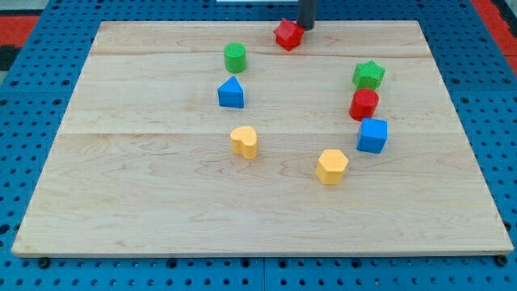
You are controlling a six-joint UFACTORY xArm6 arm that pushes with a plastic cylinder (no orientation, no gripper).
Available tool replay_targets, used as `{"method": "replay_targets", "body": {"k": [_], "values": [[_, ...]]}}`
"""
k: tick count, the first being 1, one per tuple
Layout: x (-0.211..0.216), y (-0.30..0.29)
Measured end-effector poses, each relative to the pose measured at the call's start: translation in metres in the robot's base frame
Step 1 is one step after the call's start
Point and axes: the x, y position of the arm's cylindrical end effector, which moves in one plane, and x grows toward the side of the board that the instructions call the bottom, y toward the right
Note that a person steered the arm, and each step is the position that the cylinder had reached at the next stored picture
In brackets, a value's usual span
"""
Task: Push the red cube close to the green circle
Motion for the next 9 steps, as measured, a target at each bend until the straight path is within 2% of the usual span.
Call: {"method": "replay_targets", "body": {"k": [1, 2, 3, 4, 6, 8, 9], "values": [[0.0, -0.004], [0.0, 0.038], [0.015, 0.04], [0.028, 0.0], [0.024, -0.04], [0.019, -0.039], [0.002, -0.03]]}}
